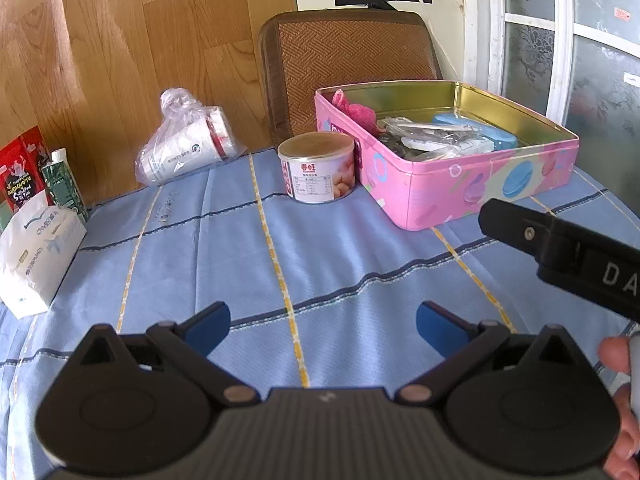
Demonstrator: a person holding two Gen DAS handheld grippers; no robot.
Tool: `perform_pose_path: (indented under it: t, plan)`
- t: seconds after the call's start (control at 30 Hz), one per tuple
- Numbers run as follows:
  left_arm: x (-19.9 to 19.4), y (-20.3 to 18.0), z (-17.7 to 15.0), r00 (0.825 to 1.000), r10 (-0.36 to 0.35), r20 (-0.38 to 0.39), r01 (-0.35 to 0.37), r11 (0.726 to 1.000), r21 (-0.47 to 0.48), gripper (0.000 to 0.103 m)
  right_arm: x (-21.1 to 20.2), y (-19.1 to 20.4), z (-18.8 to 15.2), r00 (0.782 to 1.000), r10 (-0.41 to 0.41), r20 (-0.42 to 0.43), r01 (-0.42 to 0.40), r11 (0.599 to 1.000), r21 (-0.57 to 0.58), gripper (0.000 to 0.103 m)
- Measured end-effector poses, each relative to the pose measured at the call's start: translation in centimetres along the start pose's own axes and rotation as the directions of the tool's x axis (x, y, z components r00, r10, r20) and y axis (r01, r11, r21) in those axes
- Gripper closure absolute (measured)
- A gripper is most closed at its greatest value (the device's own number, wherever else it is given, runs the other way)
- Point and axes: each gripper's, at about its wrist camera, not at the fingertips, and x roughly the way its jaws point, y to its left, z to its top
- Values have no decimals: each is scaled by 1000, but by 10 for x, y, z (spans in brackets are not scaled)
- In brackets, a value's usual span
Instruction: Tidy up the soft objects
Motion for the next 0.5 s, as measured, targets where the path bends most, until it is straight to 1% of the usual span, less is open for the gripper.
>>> perform_pose_path:
  t: [0.5]
  plan:
    - [0,-1,-1,1000,-2,-2,2,1000,7,0,0,0,0,1000,-1,0,1,1000,0,7]
